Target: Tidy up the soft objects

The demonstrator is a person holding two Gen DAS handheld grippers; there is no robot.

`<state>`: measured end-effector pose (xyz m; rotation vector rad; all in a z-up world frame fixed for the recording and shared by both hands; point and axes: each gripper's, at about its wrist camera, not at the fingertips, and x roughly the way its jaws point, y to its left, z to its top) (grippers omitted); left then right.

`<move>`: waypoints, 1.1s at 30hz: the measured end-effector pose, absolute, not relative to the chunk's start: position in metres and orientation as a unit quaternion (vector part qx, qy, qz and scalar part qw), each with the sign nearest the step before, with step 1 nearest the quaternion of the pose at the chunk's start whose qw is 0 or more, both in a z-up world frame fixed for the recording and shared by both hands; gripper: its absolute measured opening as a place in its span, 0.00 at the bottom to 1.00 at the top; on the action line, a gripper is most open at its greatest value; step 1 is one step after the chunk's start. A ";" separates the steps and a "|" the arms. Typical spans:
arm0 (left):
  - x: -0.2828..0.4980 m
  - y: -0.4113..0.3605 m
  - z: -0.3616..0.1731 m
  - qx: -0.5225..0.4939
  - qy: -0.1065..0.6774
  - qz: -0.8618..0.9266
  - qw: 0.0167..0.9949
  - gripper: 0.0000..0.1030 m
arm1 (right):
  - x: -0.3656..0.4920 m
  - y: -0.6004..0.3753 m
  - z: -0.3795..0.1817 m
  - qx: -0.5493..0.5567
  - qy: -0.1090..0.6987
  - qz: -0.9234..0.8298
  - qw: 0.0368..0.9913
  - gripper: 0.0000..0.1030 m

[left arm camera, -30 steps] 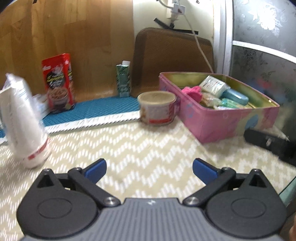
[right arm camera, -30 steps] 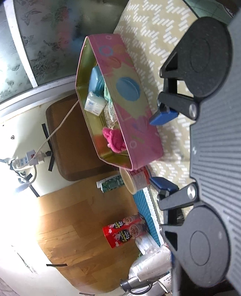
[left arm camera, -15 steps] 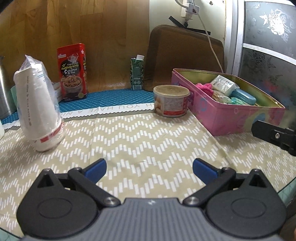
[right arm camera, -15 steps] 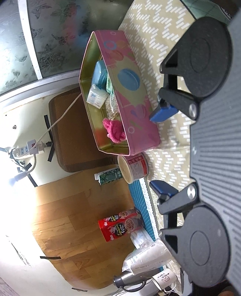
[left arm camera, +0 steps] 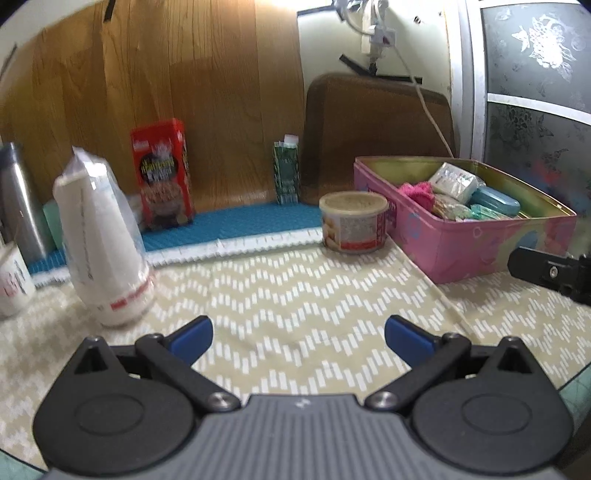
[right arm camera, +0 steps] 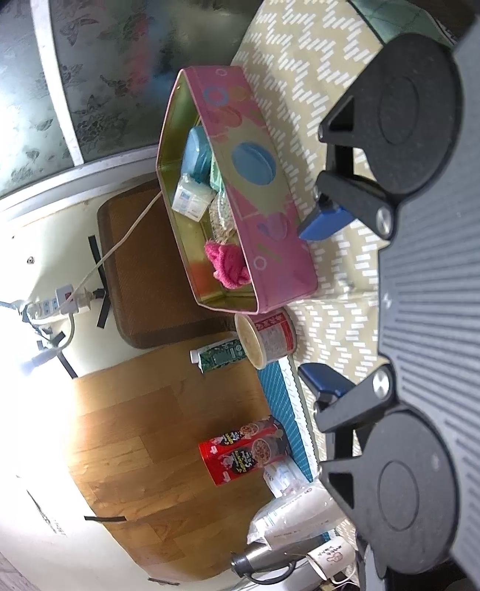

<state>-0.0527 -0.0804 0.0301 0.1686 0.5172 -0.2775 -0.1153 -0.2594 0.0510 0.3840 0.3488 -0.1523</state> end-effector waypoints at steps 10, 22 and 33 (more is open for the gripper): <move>-0.055 -0.093 0.026 0.119 0.252 -0.129 0.952 1.00 | -0.117 -0.264 0.047 0.199 0.156 -0.095 0.963 0.79; -0.049 -0.099 0.017 0.128 0.268 -0.130 0.946 1.00 | -0.114 -0.268 0.042 0.197 0.152 -0.107 0.963 0.80; -0.045 -0.107 0.006 0.130 0.302 -0.142 0.934 1.00 | -0.113 -0.269 0.038 0.199 0.158 -0.110 0.961 0.81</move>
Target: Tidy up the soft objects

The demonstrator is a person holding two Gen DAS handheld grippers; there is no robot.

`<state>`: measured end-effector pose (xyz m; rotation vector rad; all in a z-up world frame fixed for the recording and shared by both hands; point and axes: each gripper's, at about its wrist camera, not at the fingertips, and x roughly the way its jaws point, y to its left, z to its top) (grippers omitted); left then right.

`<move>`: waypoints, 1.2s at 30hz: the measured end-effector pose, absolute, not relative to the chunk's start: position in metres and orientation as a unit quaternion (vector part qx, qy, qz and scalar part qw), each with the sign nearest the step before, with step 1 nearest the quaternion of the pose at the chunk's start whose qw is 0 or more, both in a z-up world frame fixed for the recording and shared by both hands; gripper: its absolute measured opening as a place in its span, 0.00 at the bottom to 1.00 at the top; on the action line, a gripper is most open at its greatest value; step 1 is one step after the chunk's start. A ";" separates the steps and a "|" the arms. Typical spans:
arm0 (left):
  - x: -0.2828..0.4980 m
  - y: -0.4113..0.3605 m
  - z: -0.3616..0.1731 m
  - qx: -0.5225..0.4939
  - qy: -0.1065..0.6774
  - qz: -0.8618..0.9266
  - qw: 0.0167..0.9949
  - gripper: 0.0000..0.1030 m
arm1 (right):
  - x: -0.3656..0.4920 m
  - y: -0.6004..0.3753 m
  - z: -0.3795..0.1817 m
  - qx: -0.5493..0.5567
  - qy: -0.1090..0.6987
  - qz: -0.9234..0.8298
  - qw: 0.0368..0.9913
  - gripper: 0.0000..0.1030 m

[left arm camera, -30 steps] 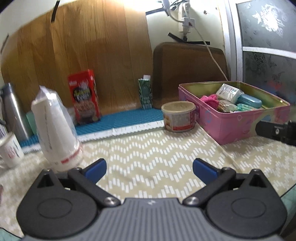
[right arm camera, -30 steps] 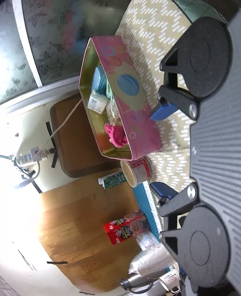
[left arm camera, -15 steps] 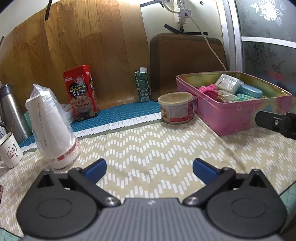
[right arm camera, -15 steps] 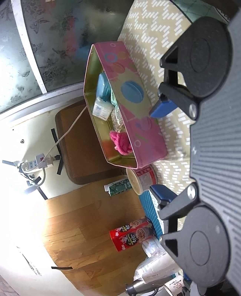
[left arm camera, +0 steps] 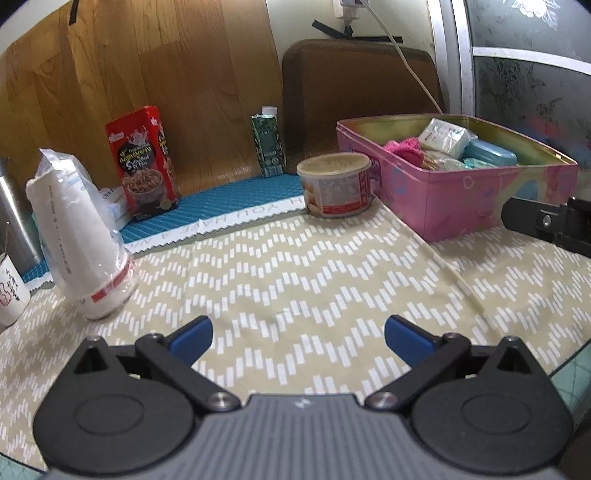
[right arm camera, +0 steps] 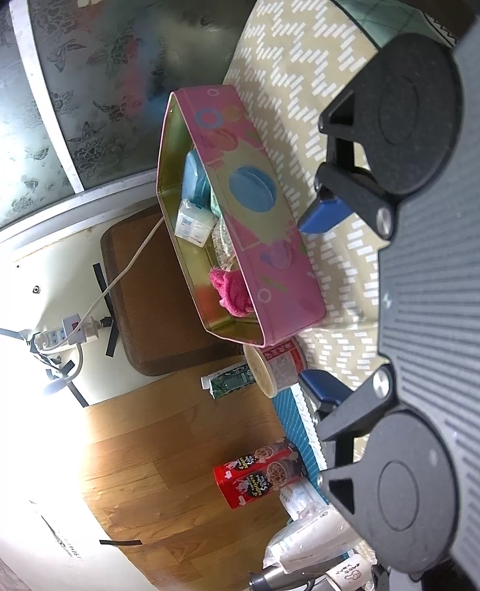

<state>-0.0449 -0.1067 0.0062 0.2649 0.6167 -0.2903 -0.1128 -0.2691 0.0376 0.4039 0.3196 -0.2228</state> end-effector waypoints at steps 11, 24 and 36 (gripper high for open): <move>-0.040 -0.108 -0.001 0.119 0.334 -0.160 0.921 1.00 | -0.116 -0.266 0.040 0.183 0.141 -0.117 0.966 0.84; -0.027 -0.102 -0.009 0.092 0.365 -0.190 0.907 1.00 | -0.113 -0.251 0.042 0.134 0.128 -0.122 0.975 0.88; -0.016 -0.071 -0.004 0.040 0.356 -0.249 0.900 1.00 | -0.089 -0.230 0.042 0.102 0.159 -0.120 0.975 0.90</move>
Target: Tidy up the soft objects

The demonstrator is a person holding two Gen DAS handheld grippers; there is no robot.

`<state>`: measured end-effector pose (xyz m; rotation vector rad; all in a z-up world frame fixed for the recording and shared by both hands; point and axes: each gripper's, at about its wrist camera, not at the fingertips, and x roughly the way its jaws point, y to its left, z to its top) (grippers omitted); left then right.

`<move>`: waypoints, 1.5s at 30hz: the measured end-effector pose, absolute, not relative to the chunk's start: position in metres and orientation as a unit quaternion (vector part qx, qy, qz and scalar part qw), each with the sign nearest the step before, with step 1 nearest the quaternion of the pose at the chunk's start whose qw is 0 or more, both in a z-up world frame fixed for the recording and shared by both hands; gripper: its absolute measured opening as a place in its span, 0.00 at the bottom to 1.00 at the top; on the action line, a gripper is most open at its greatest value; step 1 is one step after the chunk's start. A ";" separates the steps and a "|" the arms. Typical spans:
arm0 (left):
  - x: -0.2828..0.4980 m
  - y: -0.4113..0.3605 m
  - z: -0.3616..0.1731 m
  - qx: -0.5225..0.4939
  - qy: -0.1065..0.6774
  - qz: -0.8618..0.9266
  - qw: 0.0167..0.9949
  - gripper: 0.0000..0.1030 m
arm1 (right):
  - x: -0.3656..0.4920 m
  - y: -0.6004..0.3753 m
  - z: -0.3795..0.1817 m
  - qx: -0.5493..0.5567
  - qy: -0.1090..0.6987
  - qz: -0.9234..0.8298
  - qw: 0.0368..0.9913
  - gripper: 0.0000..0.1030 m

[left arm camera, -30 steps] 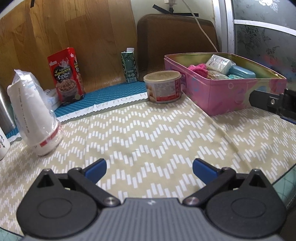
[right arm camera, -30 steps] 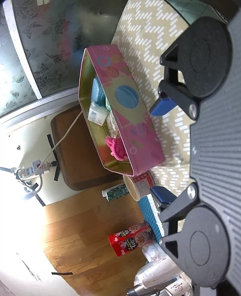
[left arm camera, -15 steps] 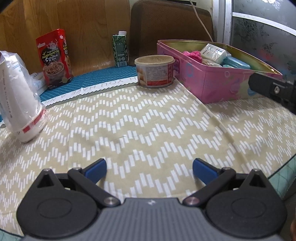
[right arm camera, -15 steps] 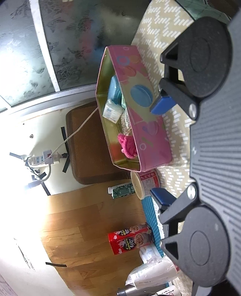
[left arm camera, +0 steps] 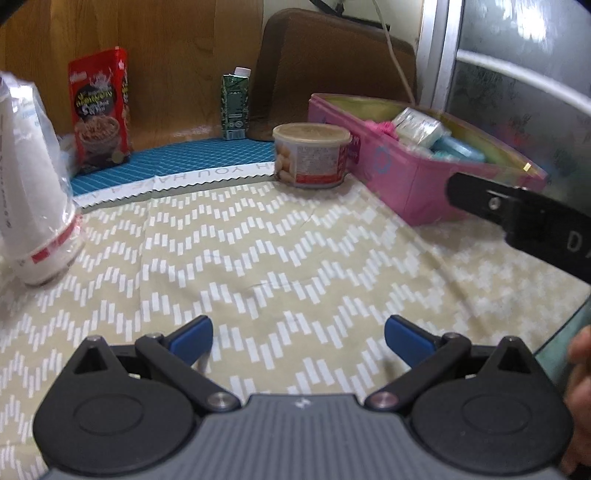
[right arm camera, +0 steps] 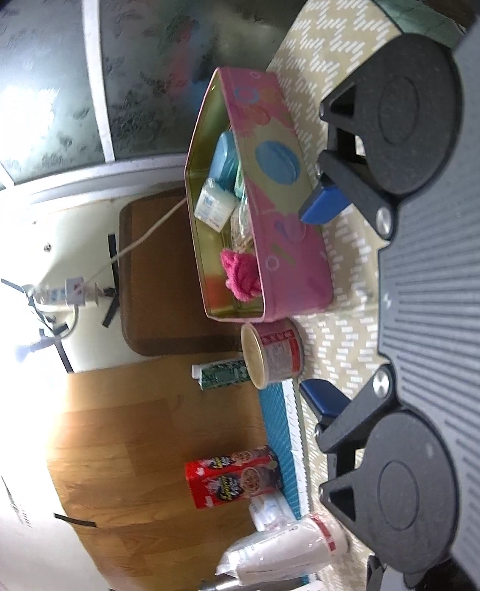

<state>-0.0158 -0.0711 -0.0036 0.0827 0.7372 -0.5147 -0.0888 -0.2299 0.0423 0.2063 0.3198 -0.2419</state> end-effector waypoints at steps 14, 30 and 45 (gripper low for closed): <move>-0.008 -0.032 0.019 -0.001 0.307 -0.260 0.916 1.00 | -0.077 -0.198 0.069 0.080 0.194 -0.133 0.969 0.92; -0.016 -0.040 0.029 0.065 0.279 -0.137 0.948 1.00 | -0.084 -0.214 0.059 0.129 0.185 -0.098 0.969 0.92; -0.027 -0.037 0.037 0.066 0.286 0.009 0.956 1.00 | -0.077 -0.223 0.050 0.130 0.195 0.013 0.972 0.92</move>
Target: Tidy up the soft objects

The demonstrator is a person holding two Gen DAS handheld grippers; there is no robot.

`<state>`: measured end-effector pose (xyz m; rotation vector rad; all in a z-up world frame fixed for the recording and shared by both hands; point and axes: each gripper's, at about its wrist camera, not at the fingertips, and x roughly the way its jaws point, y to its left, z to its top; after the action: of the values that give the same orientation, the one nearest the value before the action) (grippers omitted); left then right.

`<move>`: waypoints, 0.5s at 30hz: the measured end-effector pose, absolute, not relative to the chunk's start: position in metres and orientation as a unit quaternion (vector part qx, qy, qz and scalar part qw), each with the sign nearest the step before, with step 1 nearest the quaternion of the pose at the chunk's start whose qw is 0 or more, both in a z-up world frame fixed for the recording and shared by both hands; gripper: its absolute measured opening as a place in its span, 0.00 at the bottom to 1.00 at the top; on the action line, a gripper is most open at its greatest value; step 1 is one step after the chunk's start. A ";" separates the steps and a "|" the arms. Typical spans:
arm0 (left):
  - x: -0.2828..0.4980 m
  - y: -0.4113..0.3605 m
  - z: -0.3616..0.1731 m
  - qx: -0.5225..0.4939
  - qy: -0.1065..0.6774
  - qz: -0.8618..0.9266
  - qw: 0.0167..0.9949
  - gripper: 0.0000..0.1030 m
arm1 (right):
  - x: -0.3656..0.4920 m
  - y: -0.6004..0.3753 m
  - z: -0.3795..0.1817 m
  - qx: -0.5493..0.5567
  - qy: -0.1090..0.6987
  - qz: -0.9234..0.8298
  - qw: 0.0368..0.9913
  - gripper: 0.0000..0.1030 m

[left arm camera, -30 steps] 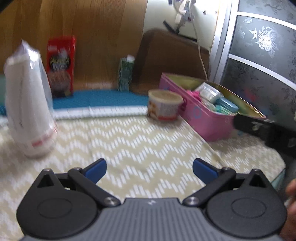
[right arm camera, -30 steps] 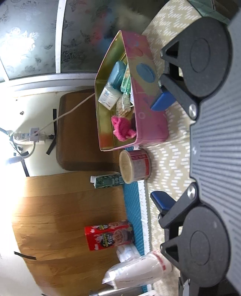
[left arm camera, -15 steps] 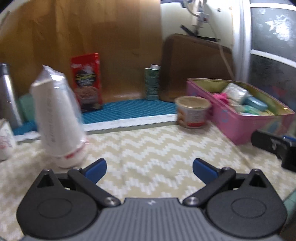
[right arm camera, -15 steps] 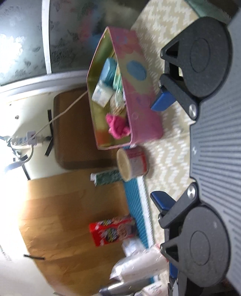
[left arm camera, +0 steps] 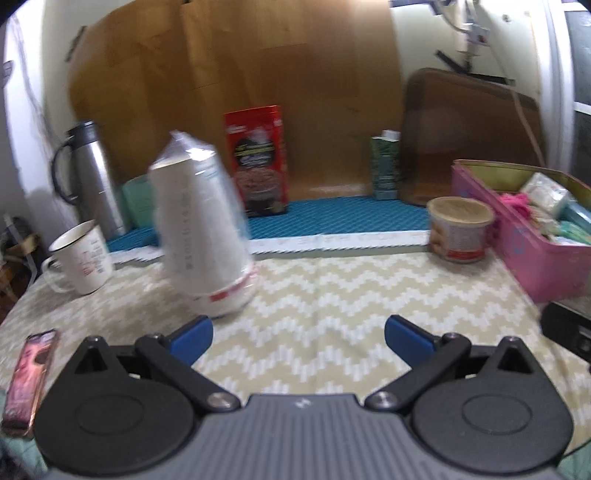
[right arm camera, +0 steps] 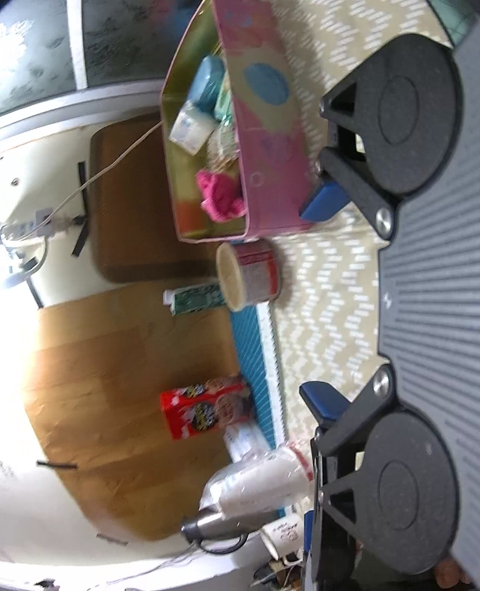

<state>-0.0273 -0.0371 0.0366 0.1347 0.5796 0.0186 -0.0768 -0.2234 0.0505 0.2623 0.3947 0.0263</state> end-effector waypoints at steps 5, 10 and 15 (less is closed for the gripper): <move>-0.030 -0.034 0.025 0.078 0.303 0.048 0.948 1.00 | -0.085 -0.225 0.037 0.141 0.201 0.035 0.969 0.92; -0.030 -0.063 0.029 0.100 0.300 0.021 0.949 1.00 | -0.088 -0.244 0.032 0.160 0.203 0.013 0.966 0.92; -0.031 -0.104 0.035 0.120 0.291 -0.028 0.949 1.00 | -0.098 -0.267 0.036 0.180 0.177 -0.022 0.967 0.92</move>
<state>-0.0310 -0.1040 0.0355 0.2443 0.5928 -0.0569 -0.0981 -0.2673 0.0364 0.3630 0.3584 -0.0442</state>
